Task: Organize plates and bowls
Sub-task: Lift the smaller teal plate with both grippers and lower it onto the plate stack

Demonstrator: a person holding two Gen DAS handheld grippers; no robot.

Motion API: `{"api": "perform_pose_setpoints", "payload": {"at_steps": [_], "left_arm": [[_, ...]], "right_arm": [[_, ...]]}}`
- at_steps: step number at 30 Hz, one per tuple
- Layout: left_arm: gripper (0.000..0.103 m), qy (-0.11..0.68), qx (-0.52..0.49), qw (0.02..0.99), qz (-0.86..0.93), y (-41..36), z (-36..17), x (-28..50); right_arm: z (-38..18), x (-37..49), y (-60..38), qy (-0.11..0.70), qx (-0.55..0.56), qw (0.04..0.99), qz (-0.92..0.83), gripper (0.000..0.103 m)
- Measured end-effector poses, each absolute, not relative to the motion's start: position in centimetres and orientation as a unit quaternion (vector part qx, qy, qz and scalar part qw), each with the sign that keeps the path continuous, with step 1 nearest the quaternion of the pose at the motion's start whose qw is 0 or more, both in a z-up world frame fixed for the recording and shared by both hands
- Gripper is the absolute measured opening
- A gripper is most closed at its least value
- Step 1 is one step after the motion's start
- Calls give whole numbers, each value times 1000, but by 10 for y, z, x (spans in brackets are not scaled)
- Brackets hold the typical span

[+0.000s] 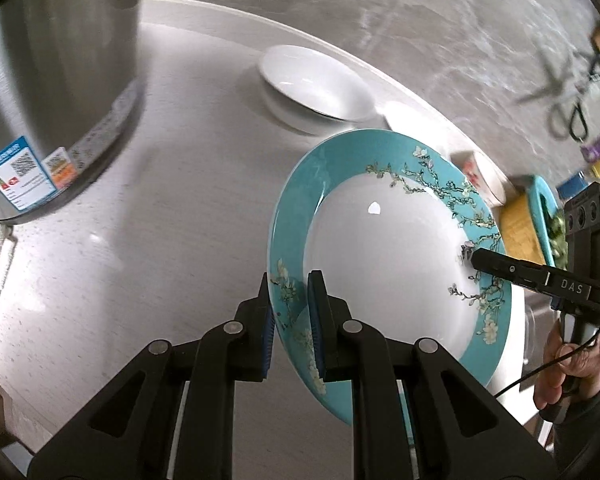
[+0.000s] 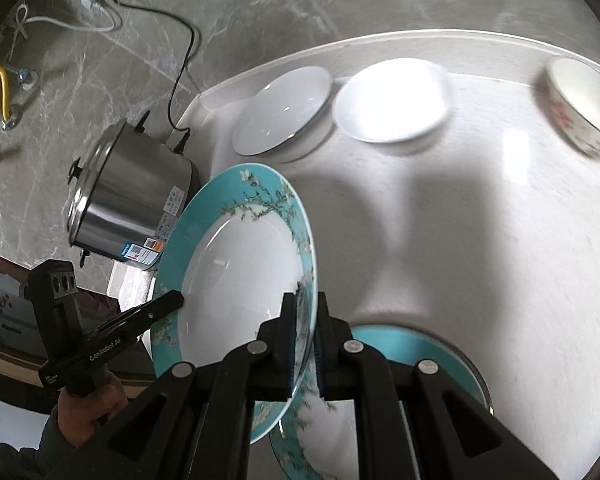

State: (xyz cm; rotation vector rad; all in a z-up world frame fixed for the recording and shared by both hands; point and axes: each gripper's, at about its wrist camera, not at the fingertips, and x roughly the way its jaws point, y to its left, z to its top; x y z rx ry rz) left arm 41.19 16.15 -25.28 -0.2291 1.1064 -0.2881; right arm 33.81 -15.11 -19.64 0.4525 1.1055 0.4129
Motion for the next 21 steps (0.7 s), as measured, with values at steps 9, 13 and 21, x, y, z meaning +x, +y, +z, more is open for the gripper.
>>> {"api": "perform_pose_setpoints", "payload": {"at_steps": [9,13,21], "left_arm": [[14,532,-66,824,-183,105,-253,364],[14,542,-49,816,-195,86,-264,349],[14,559,-26,803,-204,64,-290,336]], "right_arm": [[-204,276,-196,507,235,815,152,10],[-219,253,-212,511,245,814,132,10],[-241,232,-225,513,236,817,112,10]]}}
